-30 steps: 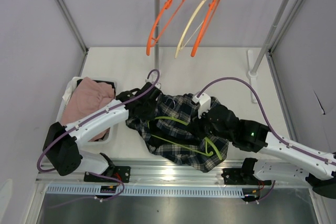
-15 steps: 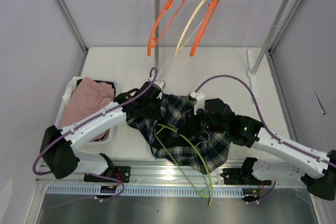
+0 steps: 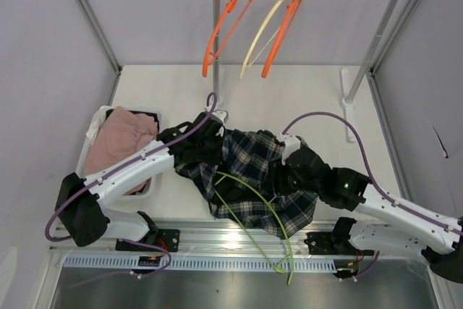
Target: Place the skirt on the hanger
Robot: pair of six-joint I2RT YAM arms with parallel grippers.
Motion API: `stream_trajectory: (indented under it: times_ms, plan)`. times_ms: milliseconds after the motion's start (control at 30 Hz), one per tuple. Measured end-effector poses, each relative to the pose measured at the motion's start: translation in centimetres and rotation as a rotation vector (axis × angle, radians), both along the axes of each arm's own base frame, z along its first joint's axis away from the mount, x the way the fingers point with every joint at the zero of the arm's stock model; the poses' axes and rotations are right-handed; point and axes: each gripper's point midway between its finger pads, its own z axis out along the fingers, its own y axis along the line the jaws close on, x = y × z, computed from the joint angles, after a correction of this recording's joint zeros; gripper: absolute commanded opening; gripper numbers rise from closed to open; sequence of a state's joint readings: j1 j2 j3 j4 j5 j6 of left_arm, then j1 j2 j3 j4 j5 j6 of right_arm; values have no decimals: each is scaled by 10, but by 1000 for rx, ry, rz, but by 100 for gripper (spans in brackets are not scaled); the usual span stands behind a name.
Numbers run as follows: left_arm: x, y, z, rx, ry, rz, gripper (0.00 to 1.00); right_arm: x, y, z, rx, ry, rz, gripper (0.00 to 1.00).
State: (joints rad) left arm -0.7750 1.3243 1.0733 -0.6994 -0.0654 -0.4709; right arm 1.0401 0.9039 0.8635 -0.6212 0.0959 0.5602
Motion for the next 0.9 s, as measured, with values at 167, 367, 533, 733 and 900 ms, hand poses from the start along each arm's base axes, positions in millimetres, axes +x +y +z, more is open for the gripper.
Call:
stream_trajectory:
  times_ms: [167,367,533,733,900]
  plan:
    - [1,-1,0,-5,-2,-2,11,-32,-28,-53,-31,121,11,49]
    - [0,-3,0,-10,1,-6,12,-60,-42,-84,-19,228,23,53]
    - [0,-4,-3,-15,2,-9,11,-76,-39,-99,-34,284,48,58]
    - [-1,-4,-7,-16,5,-11,11,-82,-36,-128,-72,328,50,62]
    - [-1,-4,-7,-17,7,-13,11,-81,-36,-139,-48,343,41,61]
